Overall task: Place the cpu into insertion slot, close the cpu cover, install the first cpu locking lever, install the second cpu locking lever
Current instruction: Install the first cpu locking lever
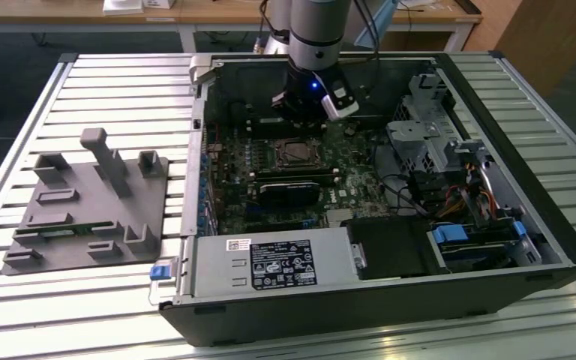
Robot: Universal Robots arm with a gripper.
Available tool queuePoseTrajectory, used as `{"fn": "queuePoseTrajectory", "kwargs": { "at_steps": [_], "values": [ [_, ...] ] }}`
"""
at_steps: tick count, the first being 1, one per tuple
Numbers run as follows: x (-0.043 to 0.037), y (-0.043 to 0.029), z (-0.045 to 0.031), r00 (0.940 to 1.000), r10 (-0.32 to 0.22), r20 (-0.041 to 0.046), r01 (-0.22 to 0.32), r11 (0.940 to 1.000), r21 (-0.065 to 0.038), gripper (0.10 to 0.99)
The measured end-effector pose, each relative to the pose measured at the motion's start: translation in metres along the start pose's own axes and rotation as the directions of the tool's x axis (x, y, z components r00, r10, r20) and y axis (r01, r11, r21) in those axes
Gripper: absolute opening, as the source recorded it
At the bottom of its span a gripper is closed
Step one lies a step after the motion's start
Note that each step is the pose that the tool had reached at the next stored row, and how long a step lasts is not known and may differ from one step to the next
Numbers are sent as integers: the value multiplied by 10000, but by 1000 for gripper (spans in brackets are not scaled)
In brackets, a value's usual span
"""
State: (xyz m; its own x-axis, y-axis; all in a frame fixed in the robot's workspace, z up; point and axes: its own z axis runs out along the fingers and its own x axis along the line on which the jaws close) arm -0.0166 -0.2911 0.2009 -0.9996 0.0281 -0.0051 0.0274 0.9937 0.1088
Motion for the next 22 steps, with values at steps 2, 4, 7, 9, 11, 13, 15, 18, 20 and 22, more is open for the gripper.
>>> {"fn": "queuePoseTrajectory", "kwargs": {
  "at_steps": [2, 4, 7, 9, 11, 13, 15, 18, 20, 22],
  "values": [
    [-1, 0, 6, 10000, -1, -1, 1, 10000, 13, 106],
    [-1, -1, 6, 10000, -1, -3, 1, 10000, 20, 106],
    [-1, -1, 7, 10000, -2, -2, 2, 10000, 18, 106],
    [-2, -1, 7, 10000, -1, -2, 1, 10000, 18, 106],
    [-2, 0, 7, 10000, -1, -1, 1, 10000, 15, 106],
    [-2, -1, 6, 10000, -2, -1, 2, 10000, 20, 106],
    [-2, 0, 7, 10000, -3, -1, 3, 10000, 94, 106],
    [-2, -1, 10, 10000, -3, 3, 3, 9998, 208, 106],
    [-2, 0, 12, 10000, -4, 4, 4, 9996, 271, 106],
    [-2, 0, 16, 10000, -4, 5, 4, 9995, 321, 106]
  ]
}}
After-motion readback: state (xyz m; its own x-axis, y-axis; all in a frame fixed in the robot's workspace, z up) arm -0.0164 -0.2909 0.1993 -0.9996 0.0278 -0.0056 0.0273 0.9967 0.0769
